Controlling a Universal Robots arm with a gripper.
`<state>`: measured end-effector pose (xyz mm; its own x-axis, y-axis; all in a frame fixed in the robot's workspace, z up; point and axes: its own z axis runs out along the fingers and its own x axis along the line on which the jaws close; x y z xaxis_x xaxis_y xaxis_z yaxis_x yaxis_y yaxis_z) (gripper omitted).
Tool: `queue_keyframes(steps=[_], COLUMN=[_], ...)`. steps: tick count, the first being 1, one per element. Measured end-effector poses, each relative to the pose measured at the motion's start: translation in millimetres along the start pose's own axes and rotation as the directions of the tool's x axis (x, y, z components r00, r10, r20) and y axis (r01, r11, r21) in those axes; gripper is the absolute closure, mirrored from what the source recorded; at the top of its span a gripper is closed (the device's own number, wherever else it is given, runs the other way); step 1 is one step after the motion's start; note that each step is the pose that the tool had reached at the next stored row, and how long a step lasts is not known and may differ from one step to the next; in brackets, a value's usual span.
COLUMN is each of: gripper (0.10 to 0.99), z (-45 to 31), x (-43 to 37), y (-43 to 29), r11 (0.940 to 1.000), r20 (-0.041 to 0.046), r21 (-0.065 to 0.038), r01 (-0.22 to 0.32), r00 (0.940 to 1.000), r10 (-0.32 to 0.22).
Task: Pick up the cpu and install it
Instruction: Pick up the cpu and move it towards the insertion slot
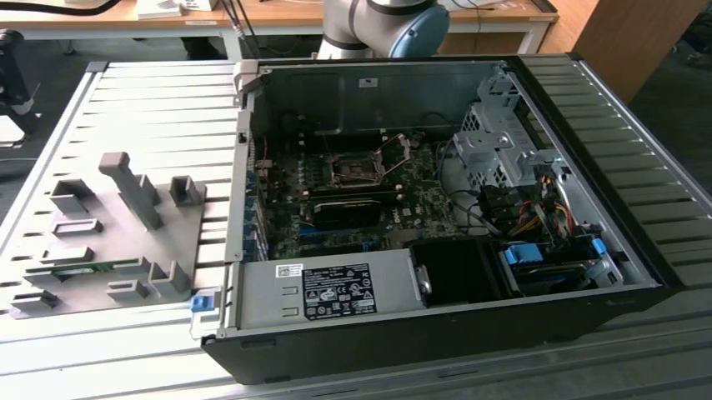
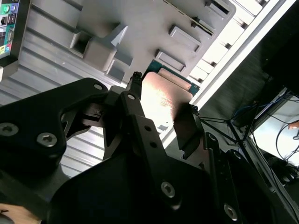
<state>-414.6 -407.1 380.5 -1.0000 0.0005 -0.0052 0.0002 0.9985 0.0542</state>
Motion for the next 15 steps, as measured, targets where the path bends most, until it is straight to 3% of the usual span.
queue_keyframes(steps=[15], gripper=[0.561], z=[0.1], x=[-33.9], y=[0.0], r11=[1.0000], r20=[0.0000], r21=[0.000], r01=[0.000], r00=[1.0000], r10=[0.000])
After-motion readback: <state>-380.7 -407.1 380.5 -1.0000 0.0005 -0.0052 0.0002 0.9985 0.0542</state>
